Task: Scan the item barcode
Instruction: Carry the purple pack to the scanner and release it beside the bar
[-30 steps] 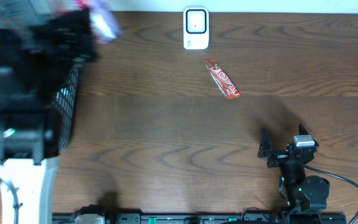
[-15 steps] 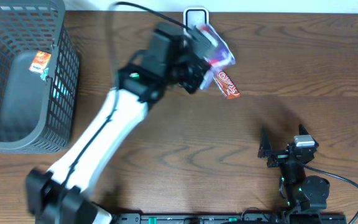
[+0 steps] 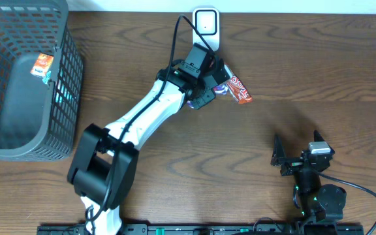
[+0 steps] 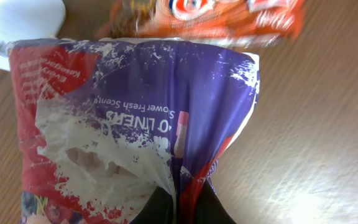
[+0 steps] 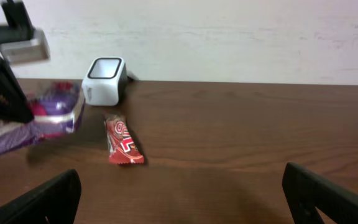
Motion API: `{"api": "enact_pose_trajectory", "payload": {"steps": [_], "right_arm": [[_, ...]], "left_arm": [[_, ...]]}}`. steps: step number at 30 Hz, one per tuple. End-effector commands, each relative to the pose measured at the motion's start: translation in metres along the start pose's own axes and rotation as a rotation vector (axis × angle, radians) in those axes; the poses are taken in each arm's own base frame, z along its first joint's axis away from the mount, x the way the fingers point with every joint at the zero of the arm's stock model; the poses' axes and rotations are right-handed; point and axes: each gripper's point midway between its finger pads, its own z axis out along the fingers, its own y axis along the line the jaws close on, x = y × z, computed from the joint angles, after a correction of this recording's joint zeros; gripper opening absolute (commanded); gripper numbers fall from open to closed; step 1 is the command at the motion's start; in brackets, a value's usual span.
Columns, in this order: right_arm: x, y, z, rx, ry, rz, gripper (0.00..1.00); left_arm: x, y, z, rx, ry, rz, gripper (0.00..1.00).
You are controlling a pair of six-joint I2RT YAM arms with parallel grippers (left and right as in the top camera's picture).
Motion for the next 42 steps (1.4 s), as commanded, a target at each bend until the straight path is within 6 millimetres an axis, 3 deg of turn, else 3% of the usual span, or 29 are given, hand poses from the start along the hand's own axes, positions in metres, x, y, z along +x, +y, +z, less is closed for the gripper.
{"api": "enact_pose_trajectory", "payload": {"steps": [1,5,9,17,23,27,32,34,39,42], "right_arm": [[0.001,0.001,0.000,-0.002,0.000,-0.008,0.99],[0.001,0.001,0.000,-0.002,0.000,-0.008,0.99],[0.001,0.001,0.000,-0.002,0.000,-0.008,0.99],[0.001,0.001,0.000,-0.002,0.000,-0.008,0.99],[0.001,0.001,0.000,-0.002,0.000,-0.008,0.99],[0.001,0.001,0.000,-0.002,0.000,-0.008,0.99],[0.001,0.001,0.000,-0.002,0.000,-0.008,0.99],[0.001,0.001,0.000,-0.002,0.000,-0.008,0.99],[0.001,0.001,0.000,-0.002,0.000,-0.008,0.99],[0.001,0.001,0.000,-0.002,0.000,-0.008,0.99]], "left_arm": [[0.007,0.004,0.016,-0.016,0.040,0.102,0.07],[0.010,-0.014,0.035,0.086,0.022,0.146,0.08],[-0.001,-0.032,0.046,0.174,-0.048,0.150,0.08],[-0.044,-0.060,0.044,0.251,-0.223,0.208,0.07],[-0.061,-0.078,0.043,0.252,-0.267,0.253,0.08],[-0.067,-0.072,0.039,0.225,-0.289,0.258,0.08],[-0.059,-0.032,0.040,0.040,-0.213,0.235,0.08],[-0.058,-0.024,0.038,0.017,-0.207,0.228,0.08],[-0.058,-0.013,0.031,-0.001,-0.216,0.213,0.08],[-0.046,-0.013,0.033,0.018,-0.179,0.200,0.08]]}}
